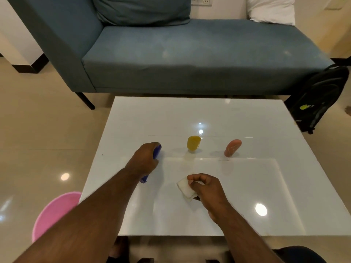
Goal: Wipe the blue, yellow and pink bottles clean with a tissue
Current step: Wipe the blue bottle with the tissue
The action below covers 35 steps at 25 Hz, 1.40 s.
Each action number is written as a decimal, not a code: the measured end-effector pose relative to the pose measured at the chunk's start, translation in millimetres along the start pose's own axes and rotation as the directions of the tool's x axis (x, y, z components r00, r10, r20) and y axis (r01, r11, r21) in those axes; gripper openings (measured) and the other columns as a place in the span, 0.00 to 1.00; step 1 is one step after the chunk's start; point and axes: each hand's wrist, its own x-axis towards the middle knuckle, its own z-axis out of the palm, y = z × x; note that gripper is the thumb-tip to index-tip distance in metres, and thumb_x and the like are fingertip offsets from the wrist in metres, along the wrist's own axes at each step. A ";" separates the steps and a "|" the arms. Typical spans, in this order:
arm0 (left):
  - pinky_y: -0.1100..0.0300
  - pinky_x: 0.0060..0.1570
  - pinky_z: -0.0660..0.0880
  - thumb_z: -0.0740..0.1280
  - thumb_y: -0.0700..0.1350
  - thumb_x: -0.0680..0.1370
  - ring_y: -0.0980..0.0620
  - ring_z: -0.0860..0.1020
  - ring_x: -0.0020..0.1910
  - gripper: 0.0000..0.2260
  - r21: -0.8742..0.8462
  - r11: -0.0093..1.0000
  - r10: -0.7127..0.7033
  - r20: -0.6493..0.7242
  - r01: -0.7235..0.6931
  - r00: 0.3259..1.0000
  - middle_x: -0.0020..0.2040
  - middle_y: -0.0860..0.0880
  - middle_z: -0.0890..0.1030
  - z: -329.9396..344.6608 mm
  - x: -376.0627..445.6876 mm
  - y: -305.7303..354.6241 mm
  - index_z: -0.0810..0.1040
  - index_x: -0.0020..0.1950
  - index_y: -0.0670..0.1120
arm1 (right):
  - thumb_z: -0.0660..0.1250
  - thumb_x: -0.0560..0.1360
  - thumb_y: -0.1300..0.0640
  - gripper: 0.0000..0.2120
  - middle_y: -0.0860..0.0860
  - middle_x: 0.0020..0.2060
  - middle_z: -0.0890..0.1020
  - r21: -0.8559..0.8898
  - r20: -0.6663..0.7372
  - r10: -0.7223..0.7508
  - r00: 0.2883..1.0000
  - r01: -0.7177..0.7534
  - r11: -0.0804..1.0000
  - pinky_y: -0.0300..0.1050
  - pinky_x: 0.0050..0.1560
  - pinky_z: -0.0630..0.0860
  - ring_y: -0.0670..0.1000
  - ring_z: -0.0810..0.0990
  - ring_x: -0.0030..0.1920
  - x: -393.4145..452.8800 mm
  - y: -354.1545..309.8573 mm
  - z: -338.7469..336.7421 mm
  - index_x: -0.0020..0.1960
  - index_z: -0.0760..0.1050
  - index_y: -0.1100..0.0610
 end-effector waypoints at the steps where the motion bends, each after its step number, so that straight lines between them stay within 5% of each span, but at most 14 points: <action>1: 0.57 0.64 0.69 0.69 0.42 0.78 0.45 0.72 0.69 0.25 0.025 1.000 0.002 -0.015 -0.001 1.000 0.73 0.45 0.71 6.3 -3.6 -4.9 0.68 0.75 0.48 | 0.68 0.75 0.59 0.08 0.50 0.53 0.80 -0.001 -0.004 0.008 1.000 -0.008 1.000 0.47 0.51 0.80 0.51 0.78 0.52 -1.4 4.5 1.2 0.54 0.79 0.55; 6: 0.47 0.69 0.70 0.70 0.50 0.77 0.41 0.69 0.71 0.31 0.128 0.988 -0.093 0.034 0.088 0.995 0.78 0.44 0.62 26.7 -24.2 -25.4 0.63 0.78 0.53 | 0.69 0.75 0.57 0.09 0.51 0.56 0.79 -0.042 -0.028 0.072 0.997 -0.073 0.996 0.52 0.55 0.79 0.52 0.77 0.54 1.6 7.6 9.9 0.54 0.79 0.55; 10: 0.49 0.59 0.77 0.71 0.48 0.76 0.47 0.77 0.60 0.33 0.253 0.961 -0.124 0.025 0.113 0.992 0.67 0.45 0.75 36.8 -47.0 -30.6 0.60 0.78 0.50 | 0.68 0.75 0.56 0.13 0.50 0.56 0.76 -0.100 -0.040 0.091 0.995 -0.095 0.990 0.50 0.58 0.77 0.53 0.76 0.55 0.3 -4.3 11.6 0.58 0.76 0.55; 12: 0.52 0.54 0.78 0.72 0.47 0.75 0.48 0.79 0.54 0.30 0.163 0.978 -0.127 -0.016 0.128 0.992 0.60 0.47 0.79 30.0 -52.4 -25.1 0.64 0.75 0.49 | 0.68 0.75 0.56 0.11 0.50 0.56 0.76 -0.055 -0.040 0.096 0.995 -0.098 0.994 0.50 0.57 0.77 0.54 0.76 0.56 -4.1 -11.7 9.9 0.57 0.76 0.54; 15: 0.60 0.38 0.78 0.73 0.45 0.74 0.51 0.80 0.42 0.24 -0.218 0.964 -0.163 -0.031 0.153 0.986 0.51 0.48 0.81 7.1 -66.4 -6.9 0.69 0.67 0.49 | 0.69 0.74 0.58 0.11 0.51 0.55 0.77 0.087 -0.042 0.101 0.994 -0.097 0.992 0.49 0.55 0.78 0.54 0.77 0.53 -15.5 -27.1 6.2 0.56 0.76 0.53; 19: 0.58 0.35 0.79 0.76 0.46 0.74 0.45 0.83 0.44 0.22 -0.591 0.770 -0.187 0.150 0.240 0.971 0.54 0.46 0.81 -25.2 -108.5 16.6 0.71 0.63 0.52 | 0.69 0.74 0.62 0.09 0.52 0.53 0.79 0.319 0.017 0.031 0.999 -0.035 0.947 0.46 0.47 0.80 0.54 0.78 0.52 -39.3 -53.8 0.3 0.53 0.78 0.55; 22: 0.56 0.39 0.79 0.76 0.48 0.73 0.44 0.85 0.49 0.21 -0.680 0.681 -0.136 0.247 0.272 0.959 0.55 0.46 0.84 -41.6 -143.9 24.4 0.73 0.63 0.53 | 0.68 0.74 0.64 0.10 0.53 0.53 0.81 0.457 0.052 -0.045 0.998 0.016 0.889 0.49 0.46 0.80 0.54 0.78 0.54 -60.6 -71.0 -5.7 0.55 0.79 0.58; 27: 0.55 0.42 0.78 0.76 0.50 0.71 0.46 0.83 0.47 0.21 -0.790 0.566 -0.053 0.251 0.236 0.966 0.57 0.44 0.84 -52.2 -183.7 42.2 0.77 0.63 0.50 | 0.68 0.73 0.66 0.11 0.54 0.52 0.81 0.425 0.043 -0.071 0.997 0.046 0.904 0.52 0.46 0.81 0.55 0.80 0.52 -94.6 -72.2 -2.2 0.54 0.79 0.57; 31: 0.51 0.49 0.81 0.76 0.51 0.72 0.43 0.82 0.53 0.23 -0.947 0.263 -0.026 0.184 0.184 0.983 0.63 0.41 0.80 -51.9 -207.9 43.4 0.80 0.65 0.47 | 0.69 0.73 0.67 0.12 0.54 0.51 0.81 0.471 -0.004 -0.064 0.998 0.058 0.880 0.51 0.46 0.81 0.55 0.80 0.51 -116.6 -67.1 -2.8 0.54 0.79 0.56; 35: 0.49 0.56 0.80 0.84 0.52 0.60 0.39 0.80 0.63 0.39 -0.987 0.001 0.116 0.157 0.158 0.981 0.67 0.41 0.79 -41.6 -222.1 44.0 0.77 0.69 0.45 | 0.70 0.72 0.66 0.11 0.55 0.49 0.81 0.517 -0.040 -0.074 0.996 0.084 0.852 0.53 0.48 0.81 0.55 0.81 0.50 -134.5 -67.2 1.4 0.53 0.79 0.57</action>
